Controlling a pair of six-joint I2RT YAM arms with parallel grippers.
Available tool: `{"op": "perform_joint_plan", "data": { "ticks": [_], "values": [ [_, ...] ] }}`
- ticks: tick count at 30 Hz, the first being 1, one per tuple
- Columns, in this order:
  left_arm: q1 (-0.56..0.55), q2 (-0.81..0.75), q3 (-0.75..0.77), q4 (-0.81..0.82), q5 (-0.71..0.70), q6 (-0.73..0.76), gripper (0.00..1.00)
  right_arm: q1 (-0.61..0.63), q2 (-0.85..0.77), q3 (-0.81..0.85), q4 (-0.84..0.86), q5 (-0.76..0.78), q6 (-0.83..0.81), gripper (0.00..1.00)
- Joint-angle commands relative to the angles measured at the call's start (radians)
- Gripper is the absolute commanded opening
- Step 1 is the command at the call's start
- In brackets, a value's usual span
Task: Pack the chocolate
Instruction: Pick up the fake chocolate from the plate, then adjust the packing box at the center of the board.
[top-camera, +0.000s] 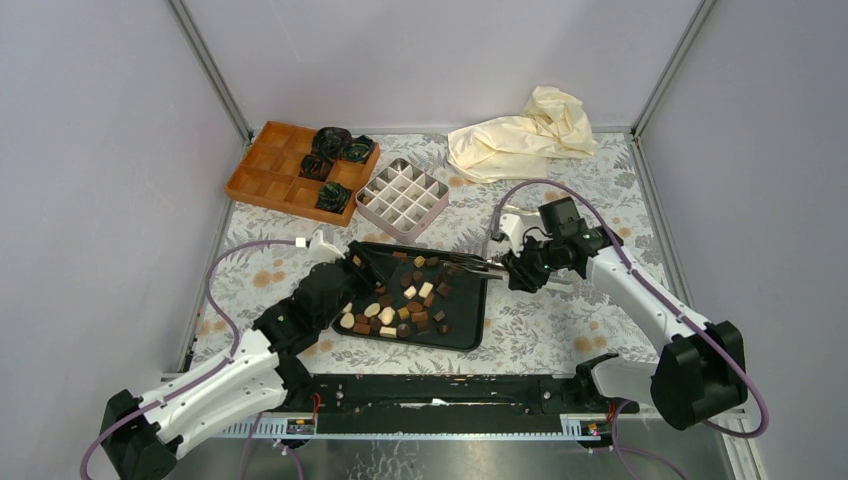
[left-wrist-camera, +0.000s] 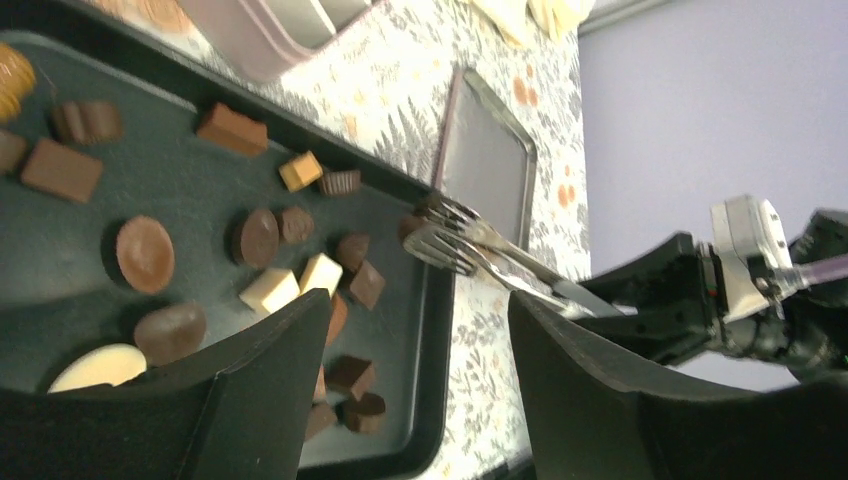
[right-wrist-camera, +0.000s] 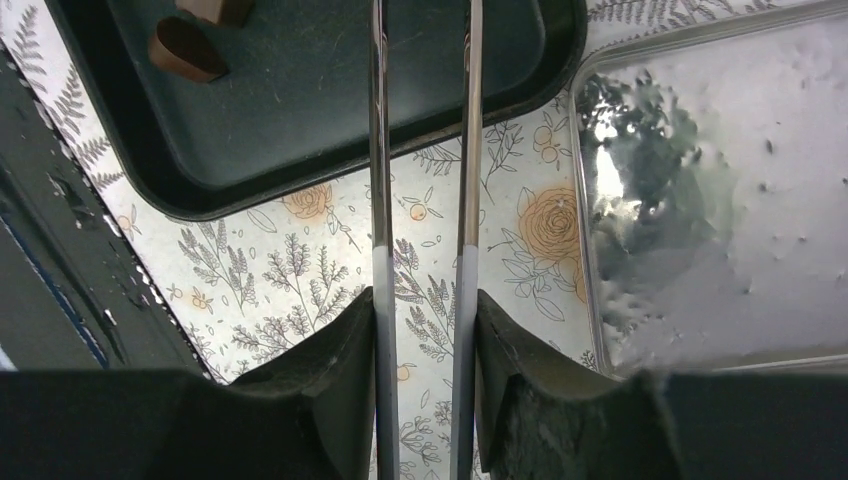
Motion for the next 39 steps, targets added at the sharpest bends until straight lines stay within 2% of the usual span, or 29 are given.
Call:
{"op": "perform_joint_plan", "data": {
  "ticks": [1, 5, 8, 10, 13, 16, 23, 29, 39],
  "values": [
    [0.072, 0.074, 0.097, 0.017, -0.037, 0.099, 0.73, -0.047, -0.061, -0.011, 0.007, -0.121, 0.024, 0.06],
    [0.158, 0.155, 0.136, 0.066, 0.027, 0.136, 0.73, -0.091, -0.082, -0.017, 0.001, -0.182, 0.031, 0.05],
    [0.211, 0.223, 0.177, 0.056, 0.02, 0.109, 0.7, -0.111, -0.093, -0.031, 0.001, -0.23, 0.035, 0.05],
    [0.248, 0.285, 0.212, 0.03, 0.017, 0.083, 0.64, -0.116, -0.097, -0.044, 0.005, -0.247, 0.036, 0.05],
    [0.304, 0.387, 0.268, -0.006, 0.029, 0.052, 0.49, -0.131, -0.102, -0.059, 0.008, -0.26, 0.038, 0.05],
    [0.343, 0.517, 0.352, -0.057, 0.035, 0.044, 0.43, -0.145, -0.106, -0.071, 0.016, -0.273, 0.041, 0.05],
    [0.396, 0.801, 0.605, -0.217, 0.01, 0.05, 0.45, -0.166, -0.109, -0.085, 0.025, -0.281, 0.045, 0.05],
    [0.413, 0.981, 0.775, -0.368, -0.048, 0.05, 0.46, -0.17, -0.099, -0.092, 0.032, -0.278, 0.045, 0.05],
    [0.436, 1.122, 0.873, -0.408, -0.085, 0.077, 0.46, -0.175, -0.09, -0.095, 0.034, -0.278, 0.041, 0.06]
  ]
}}
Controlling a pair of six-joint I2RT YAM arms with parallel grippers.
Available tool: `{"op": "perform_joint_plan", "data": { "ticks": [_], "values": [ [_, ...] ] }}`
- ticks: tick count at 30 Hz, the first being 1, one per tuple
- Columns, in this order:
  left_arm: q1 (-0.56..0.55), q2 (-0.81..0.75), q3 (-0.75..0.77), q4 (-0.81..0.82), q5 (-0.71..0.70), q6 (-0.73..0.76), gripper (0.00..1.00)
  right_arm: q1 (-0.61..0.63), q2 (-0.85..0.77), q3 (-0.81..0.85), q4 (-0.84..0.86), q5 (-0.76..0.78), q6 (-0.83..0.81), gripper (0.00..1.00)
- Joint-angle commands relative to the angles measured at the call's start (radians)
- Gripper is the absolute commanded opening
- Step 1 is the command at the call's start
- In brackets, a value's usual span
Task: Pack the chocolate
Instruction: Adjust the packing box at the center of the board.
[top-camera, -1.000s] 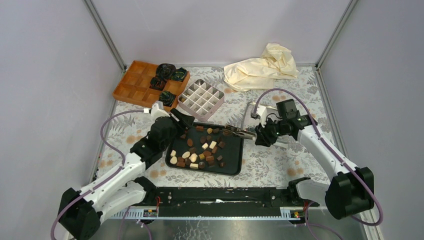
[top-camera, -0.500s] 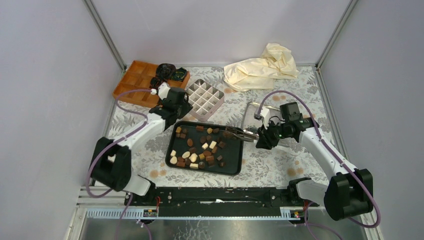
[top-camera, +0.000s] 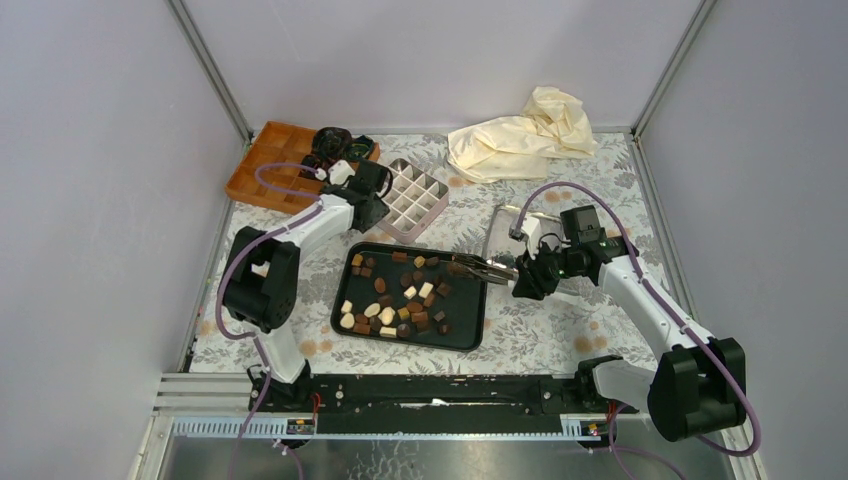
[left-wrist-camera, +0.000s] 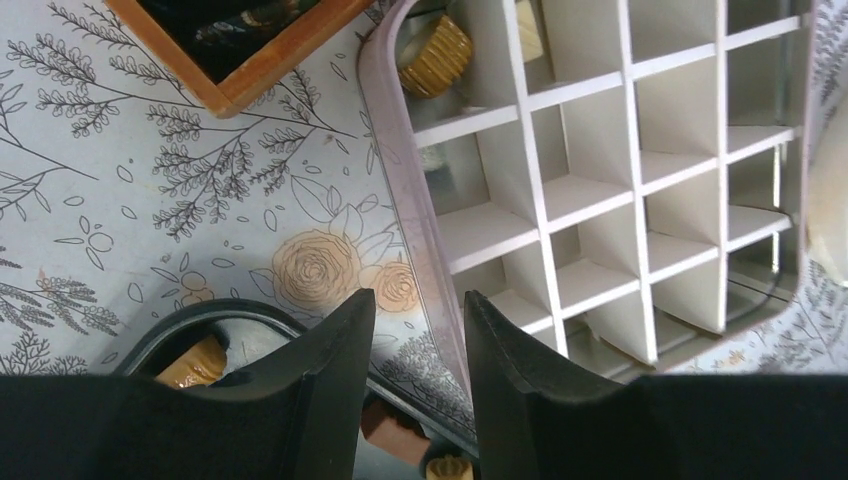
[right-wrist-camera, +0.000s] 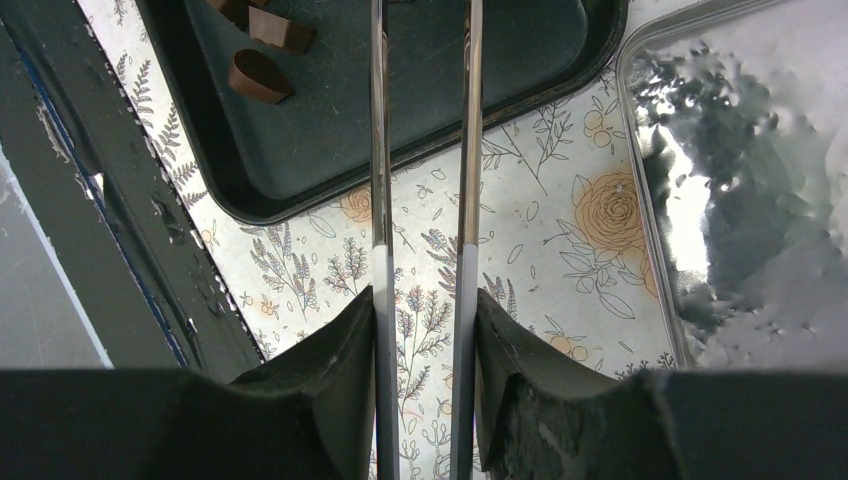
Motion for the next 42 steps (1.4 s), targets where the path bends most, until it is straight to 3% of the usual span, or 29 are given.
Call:
{"op": "perform_joint_plan", "data": {
  "ticks": [1, 42],
  "values": [
    [0.019, 0.031, 0.054, -0.04, -0.054, 0.022, 0.46, -0.009, -0.013, -0.002, 0.031, -0.049, 0.003, 0.06],
    [0.082, 0.15, 0.159, -0.061, 0.01, 0.058, 0.48, -0.012, -0.013, -0.016, 0.027, -0.066, -0.011, 0.06]
  ]
}}
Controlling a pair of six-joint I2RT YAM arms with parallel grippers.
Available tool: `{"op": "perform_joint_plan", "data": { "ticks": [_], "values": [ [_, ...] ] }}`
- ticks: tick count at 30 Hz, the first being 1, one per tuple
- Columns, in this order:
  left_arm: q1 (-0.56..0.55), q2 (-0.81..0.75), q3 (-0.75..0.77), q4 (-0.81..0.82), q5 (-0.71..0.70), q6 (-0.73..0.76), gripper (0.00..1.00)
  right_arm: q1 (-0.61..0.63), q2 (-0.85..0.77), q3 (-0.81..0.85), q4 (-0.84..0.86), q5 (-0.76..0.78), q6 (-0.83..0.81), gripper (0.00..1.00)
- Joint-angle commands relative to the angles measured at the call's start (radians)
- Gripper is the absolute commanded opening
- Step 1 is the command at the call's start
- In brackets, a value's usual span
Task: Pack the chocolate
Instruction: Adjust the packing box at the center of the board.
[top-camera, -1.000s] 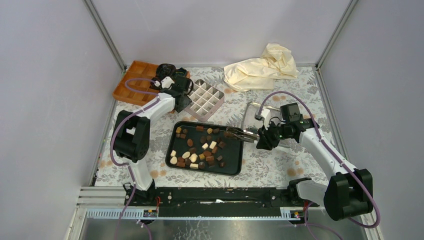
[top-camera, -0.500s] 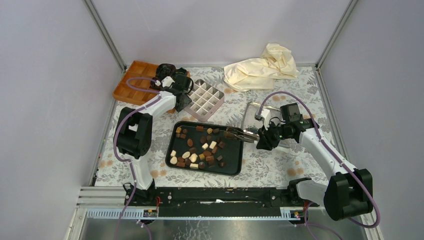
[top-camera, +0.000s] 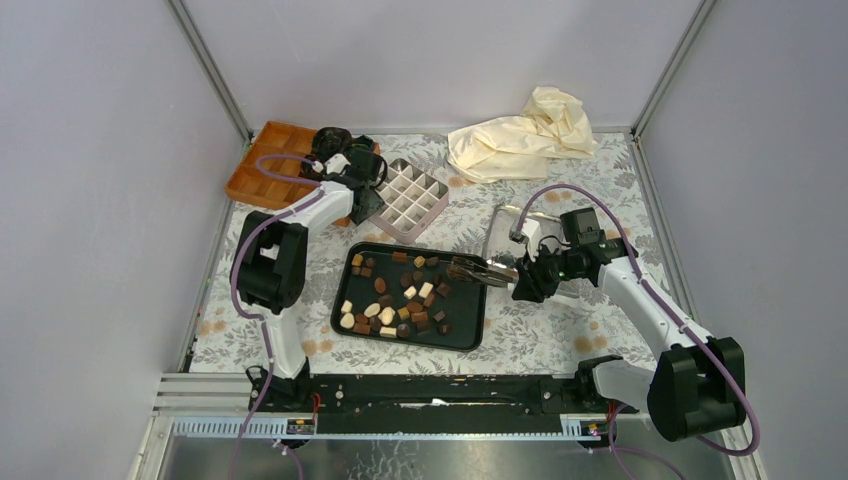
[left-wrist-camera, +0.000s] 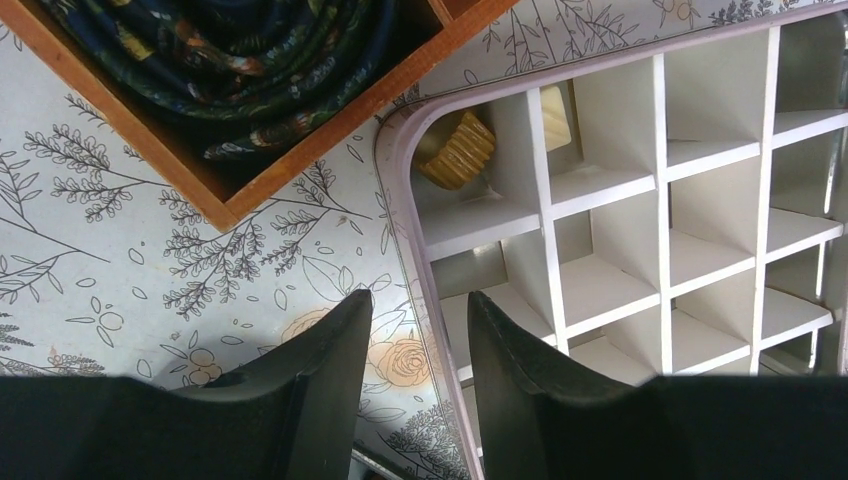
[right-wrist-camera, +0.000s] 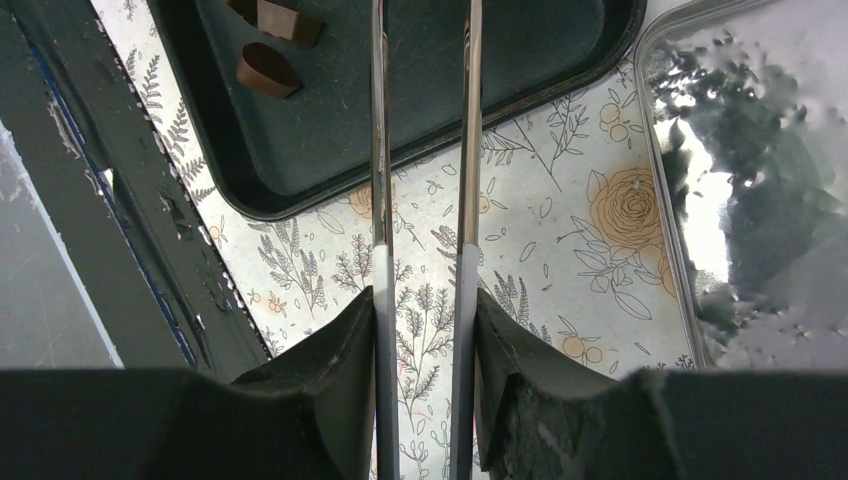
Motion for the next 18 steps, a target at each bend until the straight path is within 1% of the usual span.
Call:
{"op": "perform_joint_plan", "data": {
  "ticks": [1, 13, 18],
  "values": [
    [0.012, 0.017, 0.031, -0.02, 0.005, 0.009, 0.48, -0.008, -0.015, 0.004, 0.024, -0.055, -0.011, 0.06],
    [0.012, 0.035, 0.028, -0.02, 0.004, -0.025, 0.47, -0.01, -0.004, 0.002, 0.026, -0.07, -0.016, 0.06],
    [0.012, 0.048, 0.033, -0.018, 0.016, -0.031, 0.44, -0.01, -0.012, -0.001, 0.026, -0.067, -0.017, 0.06]
  ]
}}
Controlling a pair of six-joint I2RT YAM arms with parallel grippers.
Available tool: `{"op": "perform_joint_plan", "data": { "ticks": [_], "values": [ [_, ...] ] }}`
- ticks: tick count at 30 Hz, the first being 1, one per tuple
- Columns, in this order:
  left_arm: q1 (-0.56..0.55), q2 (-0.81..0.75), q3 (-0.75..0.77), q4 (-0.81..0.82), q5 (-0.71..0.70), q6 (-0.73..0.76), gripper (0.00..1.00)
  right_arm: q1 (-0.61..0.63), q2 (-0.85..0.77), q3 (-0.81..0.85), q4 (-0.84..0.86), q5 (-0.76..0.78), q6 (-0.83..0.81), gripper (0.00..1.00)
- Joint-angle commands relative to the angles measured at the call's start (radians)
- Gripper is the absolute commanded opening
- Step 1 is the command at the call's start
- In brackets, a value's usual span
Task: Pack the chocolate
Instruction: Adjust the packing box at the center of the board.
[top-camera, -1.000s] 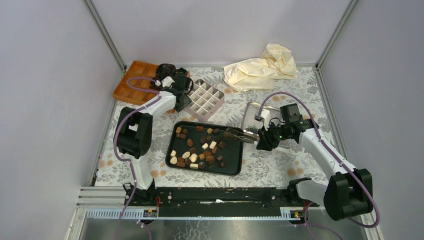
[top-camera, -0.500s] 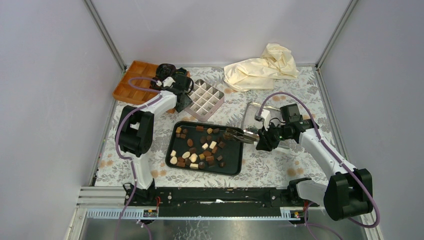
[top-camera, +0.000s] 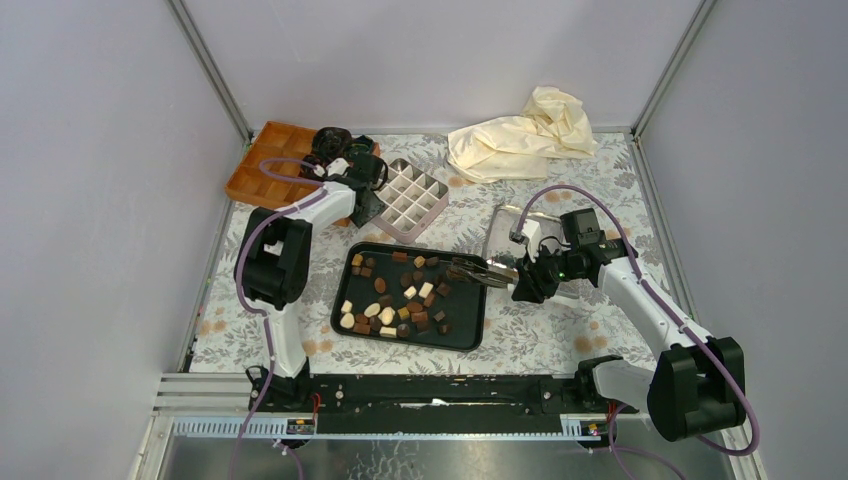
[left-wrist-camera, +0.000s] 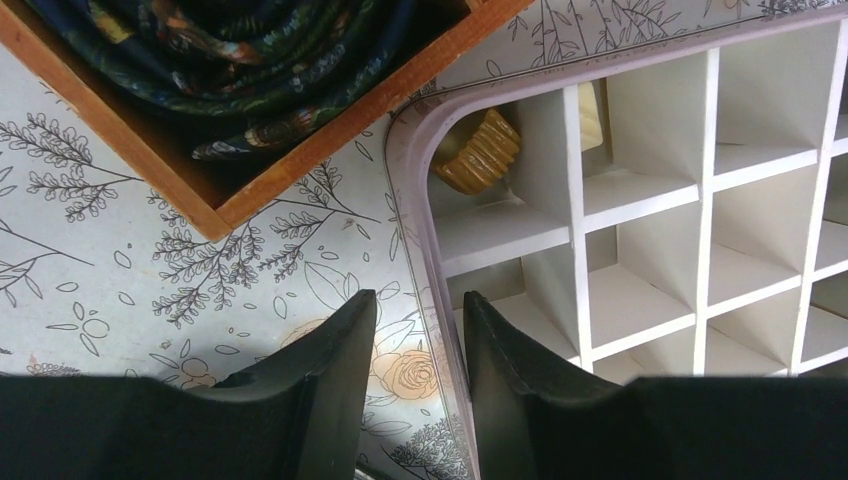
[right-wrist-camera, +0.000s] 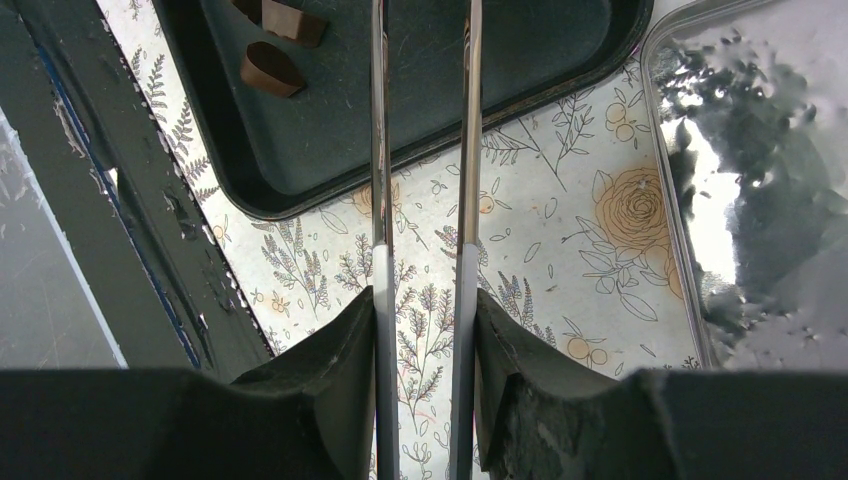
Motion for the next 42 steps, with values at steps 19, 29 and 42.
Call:
{"op": "perform_joint_plan", "data": {
  "ticks": [19, 29, 42],
  "values": [
    [0.002, -0.005, 0.032, 0.038, 0.028, 0.012, 0.06, -0.017, -0.025, 0.004, 0.019, -0.063, -0.02, 0.06],
    [-0.03, -0.078, 0.009, 0.136, -0.01, 0.09, 0.0, -0.023, -0.033, 0.007, 0.011, -0.086, -0.023, 0.06],
    [-0.115, -0.182, -0.069, 0.353, -0.236, 0.23, 0.0, -0.03, -0.041, 0.005, 0.003, -0.099, -0.029, 0.06]
  ]
}}
